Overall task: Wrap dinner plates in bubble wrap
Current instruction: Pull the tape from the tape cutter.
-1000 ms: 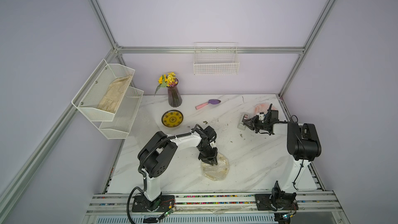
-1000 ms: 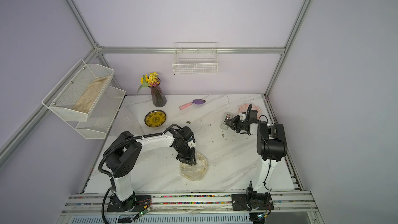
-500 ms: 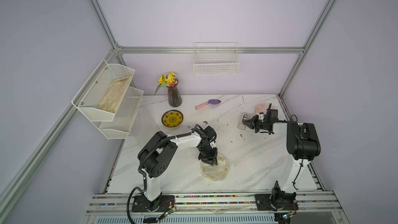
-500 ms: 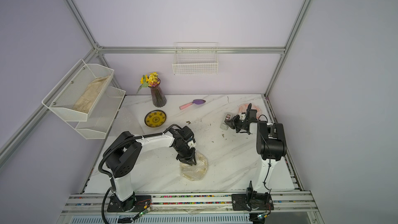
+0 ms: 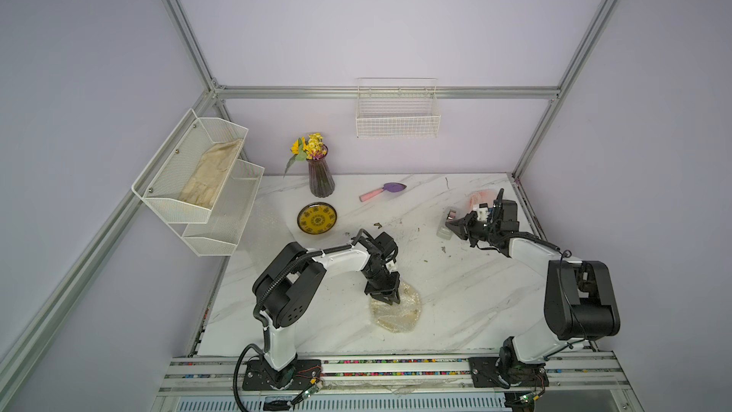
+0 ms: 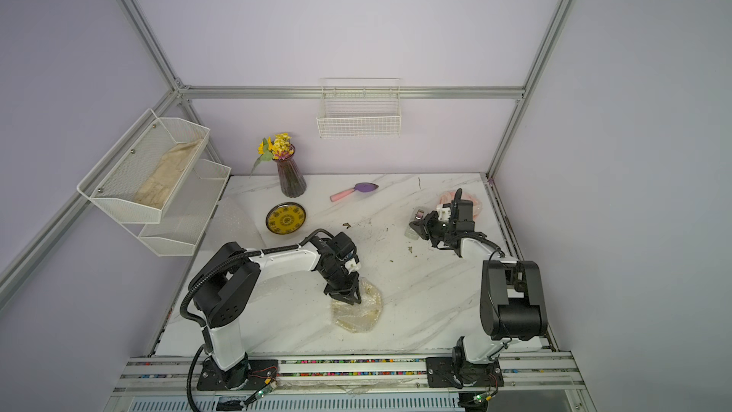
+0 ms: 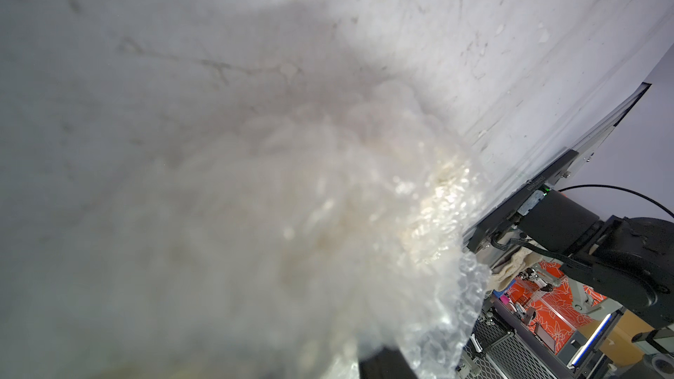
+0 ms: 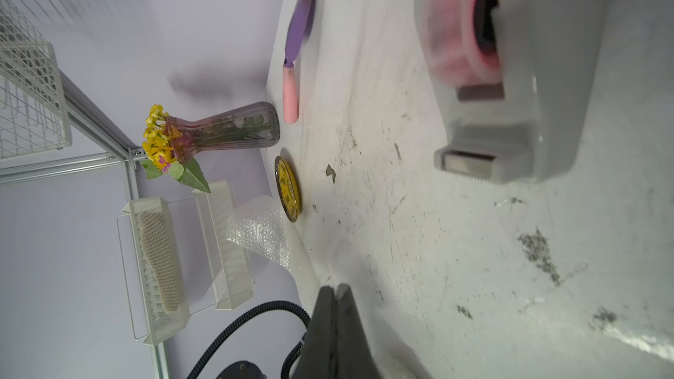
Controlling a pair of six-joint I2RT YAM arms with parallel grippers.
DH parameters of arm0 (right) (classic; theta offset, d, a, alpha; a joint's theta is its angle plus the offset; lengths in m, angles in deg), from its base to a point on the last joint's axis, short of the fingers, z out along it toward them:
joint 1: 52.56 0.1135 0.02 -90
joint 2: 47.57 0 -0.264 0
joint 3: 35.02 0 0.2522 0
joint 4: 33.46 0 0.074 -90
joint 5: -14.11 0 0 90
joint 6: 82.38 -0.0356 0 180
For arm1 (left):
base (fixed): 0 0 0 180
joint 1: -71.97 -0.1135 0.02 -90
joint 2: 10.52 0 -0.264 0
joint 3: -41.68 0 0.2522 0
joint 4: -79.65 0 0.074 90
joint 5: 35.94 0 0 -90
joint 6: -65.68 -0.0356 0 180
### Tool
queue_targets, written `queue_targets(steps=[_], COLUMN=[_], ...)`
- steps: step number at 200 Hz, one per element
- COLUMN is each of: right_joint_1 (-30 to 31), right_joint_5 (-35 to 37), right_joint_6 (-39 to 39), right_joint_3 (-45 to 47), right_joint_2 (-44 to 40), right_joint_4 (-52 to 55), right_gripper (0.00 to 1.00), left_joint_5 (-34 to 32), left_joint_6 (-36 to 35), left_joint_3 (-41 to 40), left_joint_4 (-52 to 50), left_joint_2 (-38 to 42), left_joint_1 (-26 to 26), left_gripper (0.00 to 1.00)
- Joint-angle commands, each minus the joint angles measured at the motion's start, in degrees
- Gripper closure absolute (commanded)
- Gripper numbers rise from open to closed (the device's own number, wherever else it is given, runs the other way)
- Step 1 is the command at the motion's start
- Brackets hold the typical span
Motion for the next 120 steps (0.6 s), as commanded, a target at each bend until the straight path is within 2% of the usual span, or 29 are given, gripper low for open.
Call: queue_targets(steps=[1,30,120], right_joint_1=[2.4,4.0,5.2], right_joint_5=[0.3,1.7,-0.5], right_joint_6=[-2.3,-3.0,-3.4], right_joint_3=[4.6,9.6,16.0], right_joint_2=[-3.0,-3.1,7.1], right_joint_4=[2.1,-0.4,-10.1], right_gripper=[1.0,1.0,1.0], left_joint_5=[-5.0,-4.8,-4.6], left_joint_6=[0.4,0.3,0.5], left_joint_3=[-4.0,-4.5,-5.1], left_joint_4=[-1.0,-0.9,-0.4], left_joint_2=[-2.9,-2.9,-3.1], left_joint_1=[0.7,0.7,0.8], left_gripper=[0.73,0.73,0.73])
